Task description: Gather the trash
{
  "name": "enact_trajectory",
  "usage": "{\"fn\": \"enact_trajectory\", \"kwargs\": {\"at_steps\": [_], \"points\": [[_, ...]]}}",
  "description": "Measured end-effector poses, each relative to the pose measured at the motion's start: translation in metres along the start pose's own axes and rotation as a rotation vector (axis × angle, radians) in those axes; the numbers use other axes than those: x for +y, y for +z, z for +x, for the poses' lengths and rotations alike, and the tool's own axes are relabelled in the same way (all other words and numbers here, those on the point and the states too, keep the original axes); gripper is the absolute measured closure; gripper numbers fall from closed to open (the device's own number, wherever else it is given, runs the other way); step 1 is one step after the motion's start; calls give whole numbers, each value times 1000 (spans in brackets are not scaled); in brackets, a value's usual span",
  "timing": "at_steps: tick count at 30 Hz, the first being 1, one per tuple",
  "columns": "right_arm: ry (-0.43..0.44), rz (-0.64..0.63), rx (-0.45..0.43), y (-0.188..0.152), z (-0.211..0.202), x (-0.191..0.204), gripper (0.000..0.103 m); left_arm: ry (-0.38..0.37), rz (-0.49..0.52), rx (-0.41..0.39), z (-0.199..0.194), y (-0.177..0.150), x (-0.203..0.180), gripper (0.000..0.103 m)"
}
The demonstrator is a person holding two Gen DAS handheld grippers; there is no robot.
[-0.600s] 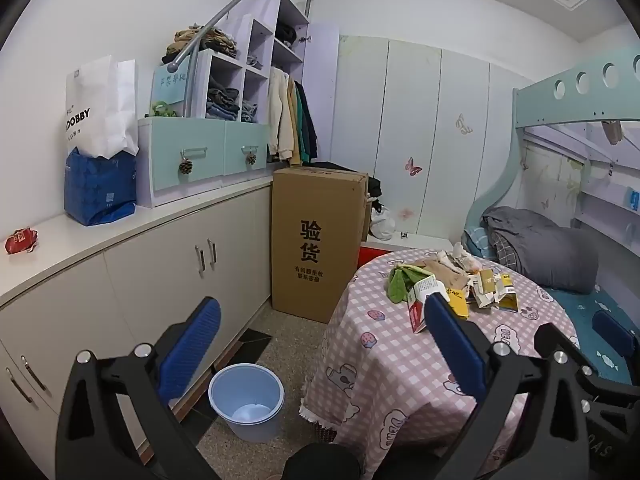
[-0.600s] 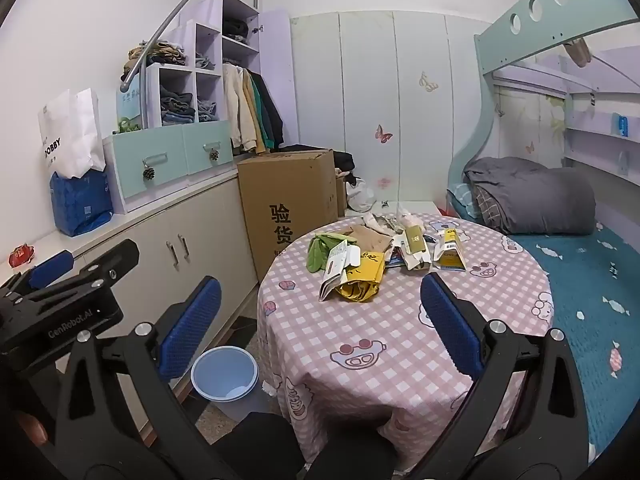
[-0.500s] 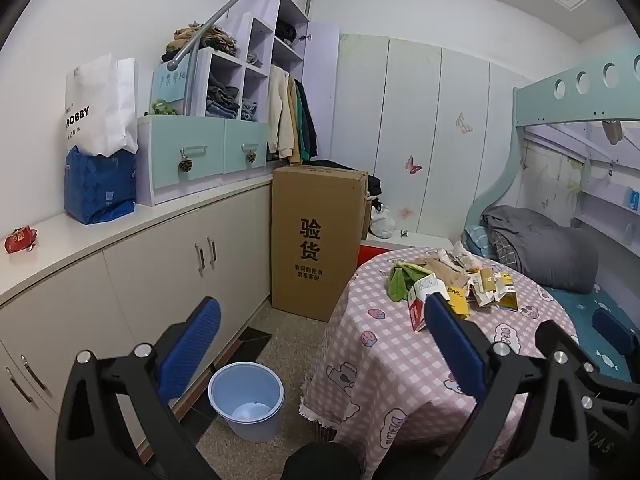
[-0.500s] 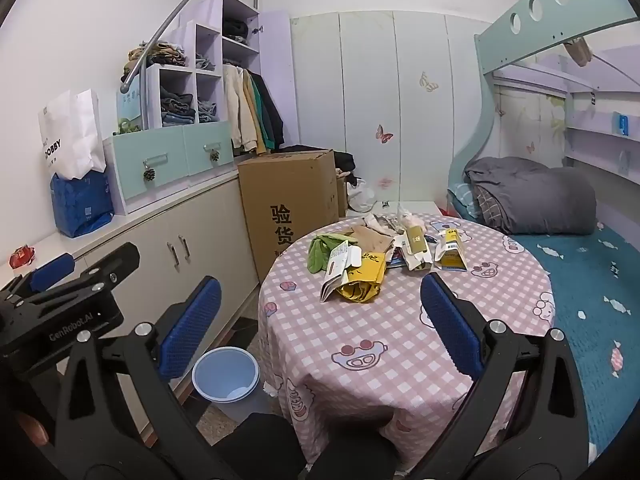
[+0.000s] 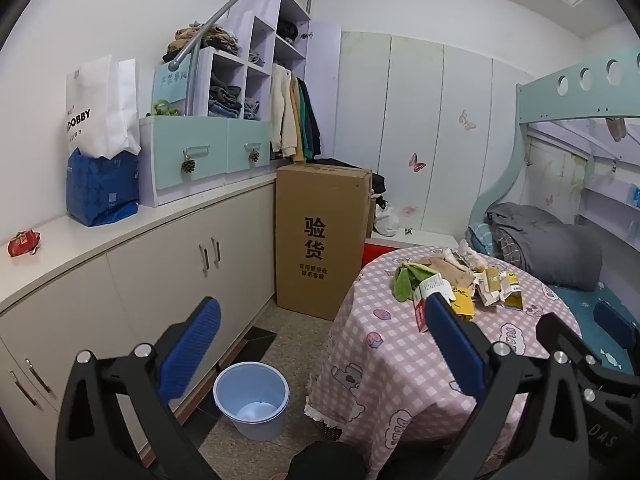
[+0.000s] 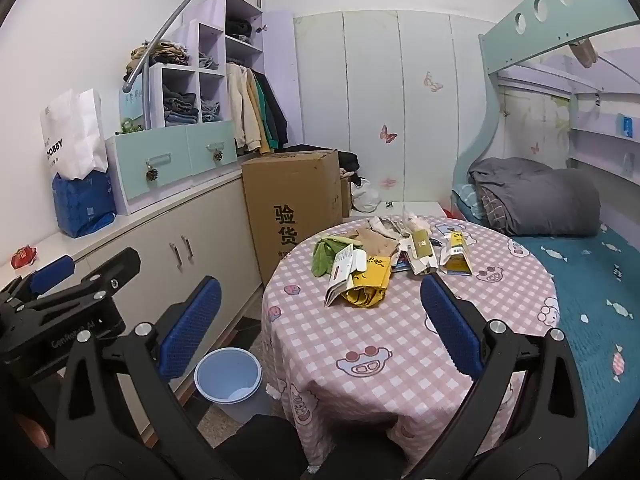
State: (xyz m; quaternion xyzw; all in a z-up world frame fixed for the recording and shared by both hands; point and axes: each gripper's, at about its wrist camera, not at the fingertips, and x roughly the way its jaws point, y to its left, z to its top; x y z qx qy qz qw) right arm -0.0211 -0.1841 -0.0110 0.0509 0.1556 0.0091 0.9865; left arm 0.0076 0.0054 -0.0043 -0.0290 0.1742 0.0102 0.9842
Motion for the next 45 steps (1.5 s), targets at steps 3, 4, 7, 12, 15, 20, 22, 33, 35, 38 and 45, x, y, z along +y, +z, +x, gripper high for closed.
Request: {"fn": "enact_trajectory", "kwargs": {"at_steps": [3,4,7,12,15,20,22,33,35,38,45], "points": [[9,1,4,3,5,0,6,4,5,5,2,2,0,4],[12,1,9,6,7,0,6,5,7,7,3,3,0,4],[19,3,14,11,11,-1,6,10,14,19,7,4,1,4],[34,1,35,18,20,0,6,14,33,53,20,16,-6,4],[43,1,51,21,29,0,6,22,39,64,25,19,-6,4],[49,-2,78,25,43,-1,6,26,43,93,41,24,-7,4],[48,-3,86,27,49,-2,6,29,38,100,47,26,-6,4],[47,0,129,31,75,-5,6,27,37,126,68,35,-9,4],[49,0,138,32,79,-5,6,27,37,131,75,36,-9,4],[53,-3,148,33,84,-6,6,26,36,134,78,37,-10,4],[47,-1,150,33,87,-9,6,22,40,136,83,39,-14,4]]}}
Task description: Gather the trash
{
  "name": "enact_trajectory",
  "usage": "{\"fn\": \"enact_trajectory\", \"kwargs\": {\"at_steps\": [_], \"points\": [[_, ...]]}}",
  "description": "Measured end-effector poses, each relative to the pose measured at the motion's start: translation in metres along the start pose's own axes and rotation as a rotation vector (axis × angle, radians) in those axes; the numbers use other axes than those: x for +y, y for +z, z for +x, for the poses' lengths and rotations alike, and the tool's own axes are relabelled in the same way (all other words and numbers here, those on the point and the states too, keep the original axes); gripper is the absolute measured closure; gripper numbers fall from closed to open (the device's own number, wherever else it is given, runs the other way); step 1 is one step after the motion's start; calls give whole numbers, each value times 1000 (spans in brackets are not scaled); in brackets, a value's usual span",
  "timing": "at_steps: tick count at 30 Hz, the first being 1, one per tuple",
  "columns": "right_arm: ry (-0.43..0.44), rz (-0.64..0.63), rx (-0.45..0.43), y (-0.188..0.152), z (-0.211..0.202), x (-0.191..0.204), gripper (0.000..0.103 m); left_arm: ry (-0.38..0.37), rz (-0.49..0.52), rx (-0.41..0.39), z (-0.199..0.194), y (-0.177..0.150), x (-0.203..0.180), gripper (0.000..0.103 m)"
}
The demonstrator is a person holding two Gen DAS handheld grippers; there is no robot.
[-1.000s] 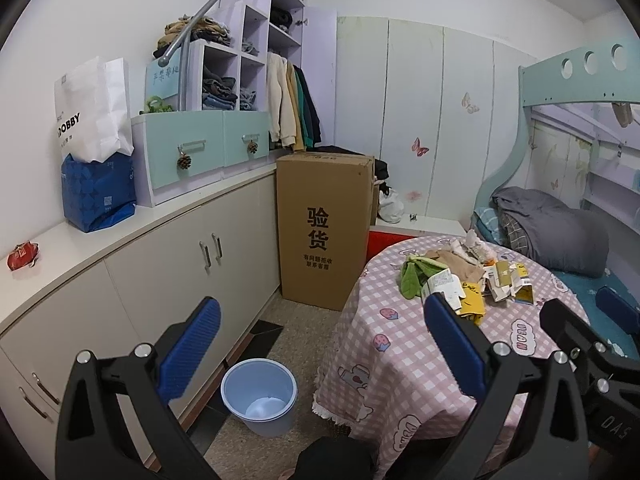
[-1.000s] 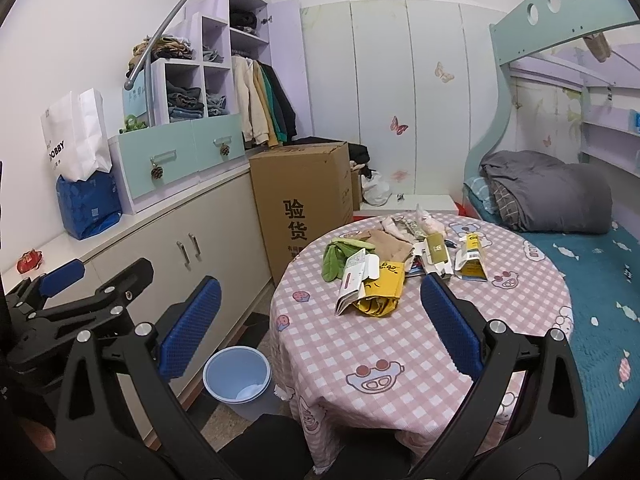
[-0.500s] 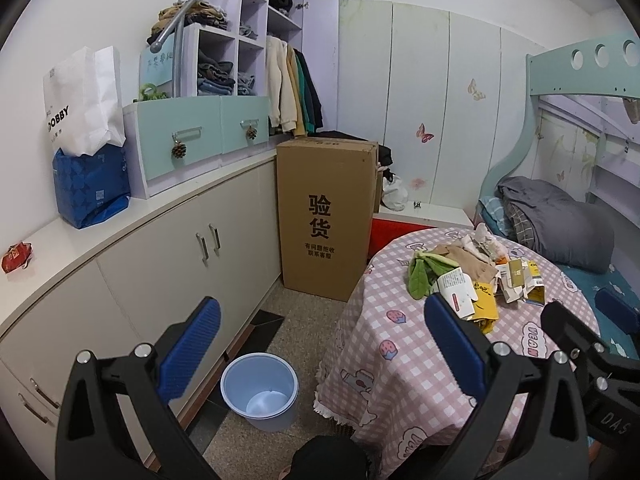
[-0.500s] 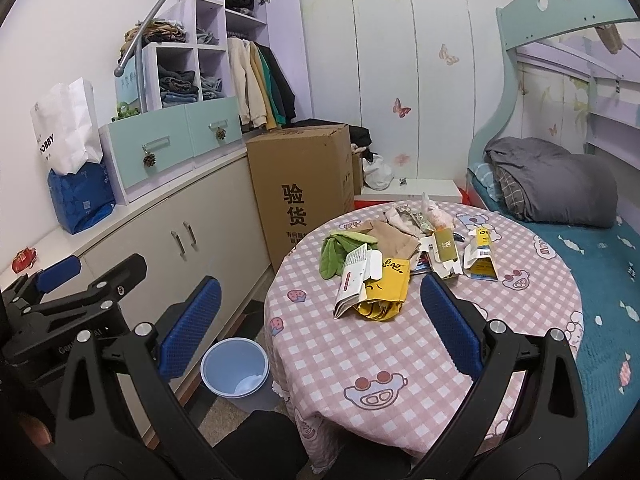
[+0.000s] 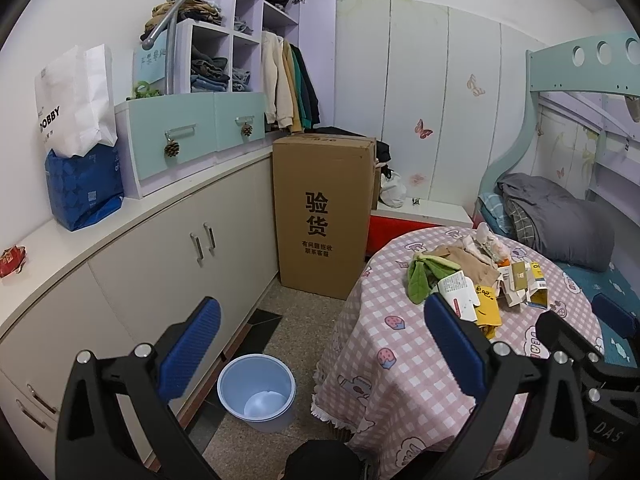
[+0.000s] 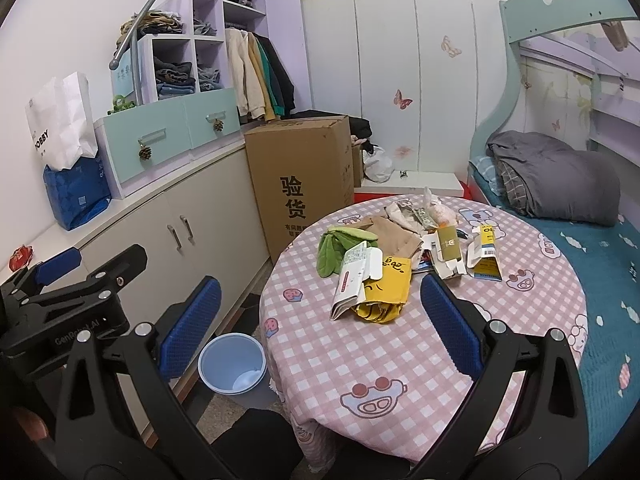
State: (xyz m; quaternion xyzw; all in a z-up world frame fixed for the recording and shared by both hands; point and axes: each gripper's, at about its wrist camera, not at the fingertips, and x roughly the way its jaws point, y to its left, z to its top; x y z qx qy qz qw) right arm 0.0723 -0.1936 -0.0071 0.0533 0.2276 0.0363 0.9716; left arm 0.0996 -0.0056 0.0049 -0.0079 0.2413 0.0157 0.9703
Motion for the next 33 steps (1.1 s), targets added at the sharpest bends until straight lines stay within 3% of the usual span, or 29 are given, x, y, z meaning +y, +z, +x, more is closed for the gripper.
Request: {"fn": "enact_trajectory", "kwargs": {"at_steps": [33], "points": [[-1,19,38,-2,18,-6,6,7,14,32,22,-3,-7,4]]}}
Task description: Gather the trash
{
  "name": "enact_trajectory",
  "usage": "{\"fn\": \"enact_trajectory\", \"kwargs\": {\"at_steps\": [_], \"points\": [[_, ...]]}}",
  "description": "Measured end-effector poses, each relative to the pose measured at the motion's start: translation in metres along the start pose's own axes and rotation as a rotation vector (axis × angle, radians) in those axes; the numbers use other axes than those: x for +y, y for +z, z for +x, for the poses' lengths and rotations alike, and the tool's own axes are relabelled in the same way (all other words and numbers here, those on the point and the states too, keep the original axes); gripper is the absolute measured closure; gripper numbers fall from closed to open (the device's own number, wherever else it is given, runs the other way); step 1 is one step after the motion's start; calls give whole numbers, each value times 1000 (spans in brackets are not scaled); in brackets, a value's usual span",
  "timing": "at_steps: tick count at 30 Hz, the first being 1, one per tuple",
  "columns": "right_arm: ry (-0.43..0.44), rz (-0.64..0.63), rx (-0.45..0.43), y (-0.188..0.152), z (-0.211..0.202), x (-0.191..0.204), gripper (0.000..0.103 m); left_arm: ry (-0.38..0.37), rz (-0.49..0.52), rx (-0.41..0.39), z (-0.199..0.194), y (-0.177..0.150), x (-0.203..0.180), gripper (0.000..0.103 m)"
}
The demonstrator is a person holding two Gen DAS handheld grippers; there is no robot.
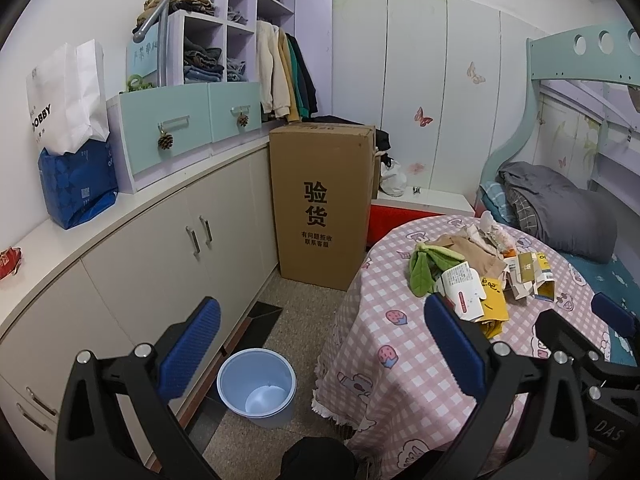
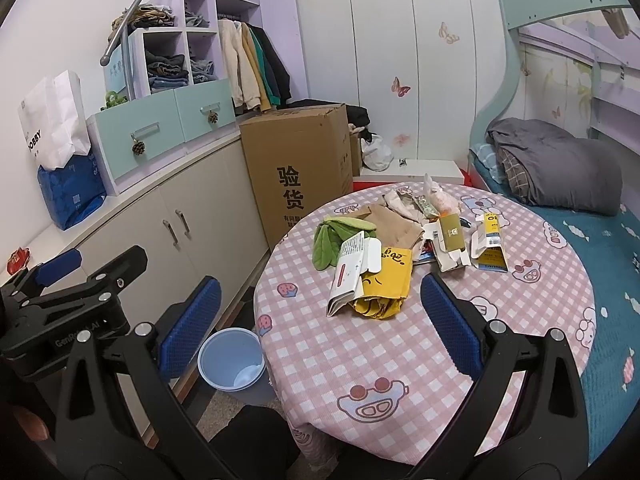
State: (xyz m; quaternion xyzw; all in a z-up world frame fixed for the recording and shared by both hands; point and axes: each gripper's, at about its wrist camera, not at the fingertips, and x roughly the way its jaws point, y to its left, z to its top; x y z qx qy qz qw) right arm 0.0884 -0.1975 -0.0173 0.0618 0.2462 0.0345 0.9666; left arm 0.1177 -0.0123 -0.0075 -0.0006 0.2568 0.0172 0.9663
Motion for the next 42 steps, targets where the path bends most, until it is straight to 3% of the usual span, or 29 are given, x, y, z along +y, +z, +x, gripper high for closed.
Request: {"fn": "enact_trajectory", "kwargs": {"at_steps": [19,29,36,42], "points": [[-14,47,37,-5,13,-14,6,-2,10,34,14,-1,-7,4],[-47,103,82,-11,35,-43,6,-16,48,101,40,-5,-26,4],[-92,173,146,-24,61,-80,6,-59,77,199,78,-14,-48,4],[-124,238,187,-34,81,-113,6,-171,129,261,111,-19,-85,4]]}}
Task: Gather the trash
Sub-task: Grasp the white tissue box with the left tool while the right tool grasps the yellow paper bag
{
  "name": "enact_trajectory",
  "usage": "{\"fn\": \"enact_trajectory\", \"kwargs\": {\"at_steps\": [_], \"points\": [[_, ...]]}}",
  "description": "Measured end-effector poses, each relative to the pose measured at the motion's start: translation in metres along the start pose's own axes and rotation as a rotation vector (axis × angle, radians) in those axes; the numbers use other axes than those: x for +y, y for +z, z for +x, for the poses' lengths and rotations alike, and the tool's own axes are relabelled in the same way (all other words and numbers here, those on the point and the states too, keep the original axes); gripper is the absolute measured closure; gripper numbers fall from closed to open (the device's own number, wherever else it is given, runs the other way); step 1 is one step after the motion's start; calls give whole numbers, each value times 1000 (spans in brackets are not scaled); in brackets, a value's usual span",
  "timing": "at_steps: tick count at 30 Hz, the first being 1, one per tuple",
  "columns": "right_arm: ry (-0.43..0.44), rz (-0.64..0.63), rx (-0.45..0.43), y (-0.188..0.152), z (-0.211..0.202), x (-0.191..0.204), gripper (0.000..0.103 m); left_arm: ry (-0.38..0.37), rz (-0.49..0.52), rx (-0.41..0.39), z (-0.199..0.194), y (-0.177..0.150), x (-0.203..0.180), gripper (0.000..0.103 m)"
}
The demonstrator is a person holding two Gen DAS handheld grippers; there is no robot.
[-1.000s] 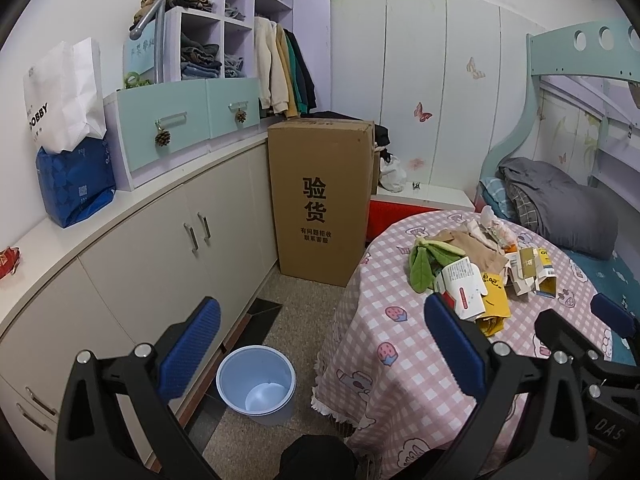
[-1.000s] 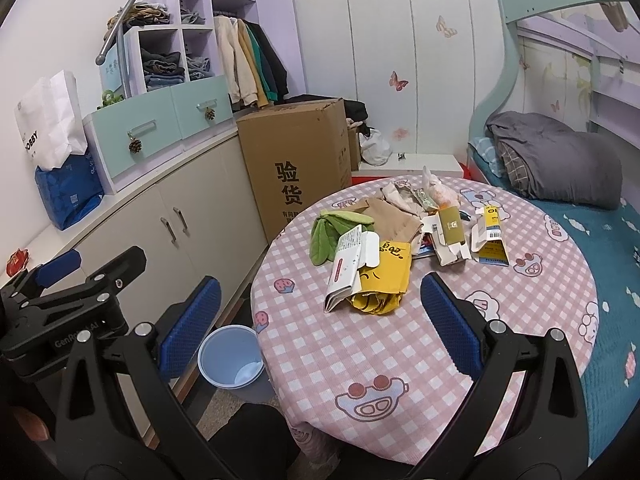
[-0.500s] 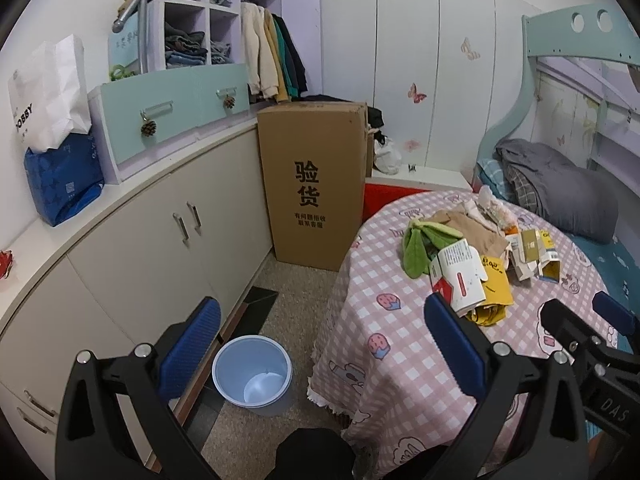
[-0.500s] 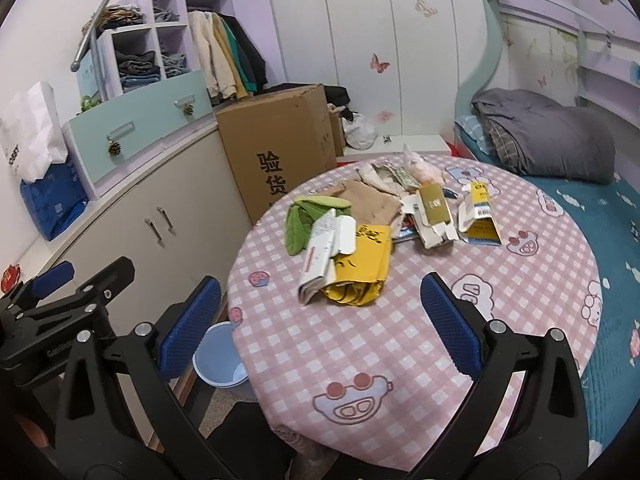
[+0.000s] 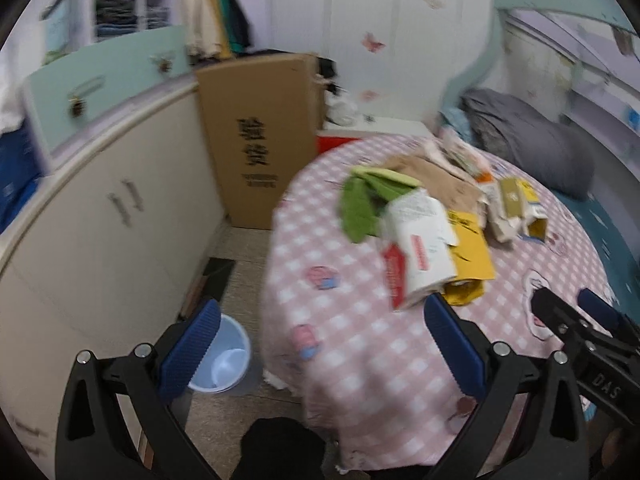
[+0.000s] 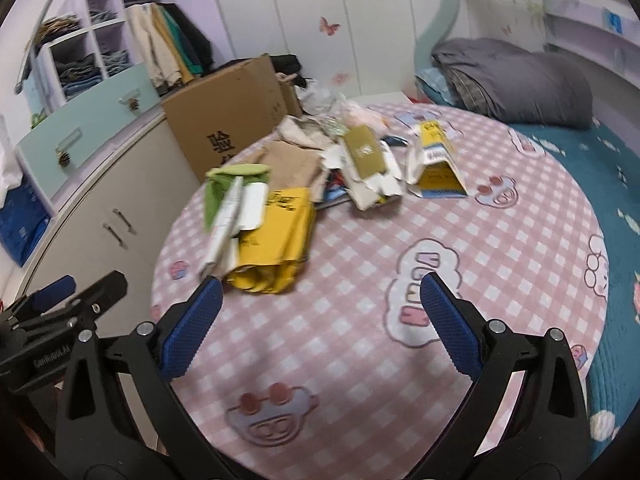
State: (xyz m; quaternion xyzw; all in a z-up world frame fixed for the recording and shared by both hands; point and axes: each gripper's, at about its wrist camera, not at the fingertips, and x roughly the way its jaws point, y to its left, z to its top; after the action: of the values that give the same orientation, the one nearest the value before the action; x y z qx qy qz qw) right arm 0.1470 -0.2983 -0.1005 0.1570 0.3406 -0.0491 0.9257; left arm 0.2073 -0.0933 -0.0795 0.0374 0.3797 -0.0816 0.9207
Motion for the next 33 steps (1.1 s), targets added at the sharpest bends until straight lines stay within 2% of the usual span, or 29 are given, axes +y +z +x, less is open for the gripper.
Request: {"fn": "enact_trajectory", "kwargs": {"at_steps": [6,13,15,16,18,19,22,25,28,29,30,33], "points": [[-4,57,21,8,20,-26,7,-58,20,-10,22,13,-28,4],[11,82,34,16,37,-40,7,-96,37,75,66,24,-43,5],[22,87,39,18,40,-41,7,-110,39,100,75,24,-44,22],[26,87,41,19,42,-40,7,-130,29,115,78,24,-43,39],[41,89,49,20,46,-39,8,-179,13,142,82,23,-41,49],[55,93,53,21,48,-37,8,-194,12,146,83,22,-41,63],[88,100,65,22,53,-33,11,-219,12,121,79,19,-38,65],[131,108,82,22,57,-25,13,-267,-36,103,71,16,-26,68],[168,105,96,24,60,-12,16,-257,-72,48,56,13,-13,68],[177,103,98,24,61,-8,16,-246,-89,19,48,11,-7,81],[183,98,101,25,62,-3,16,-227,-100,4,43,11,-3,82],[195,85,114,28,69,13,17,-187,-108,-17,37,9,6,94]]}}
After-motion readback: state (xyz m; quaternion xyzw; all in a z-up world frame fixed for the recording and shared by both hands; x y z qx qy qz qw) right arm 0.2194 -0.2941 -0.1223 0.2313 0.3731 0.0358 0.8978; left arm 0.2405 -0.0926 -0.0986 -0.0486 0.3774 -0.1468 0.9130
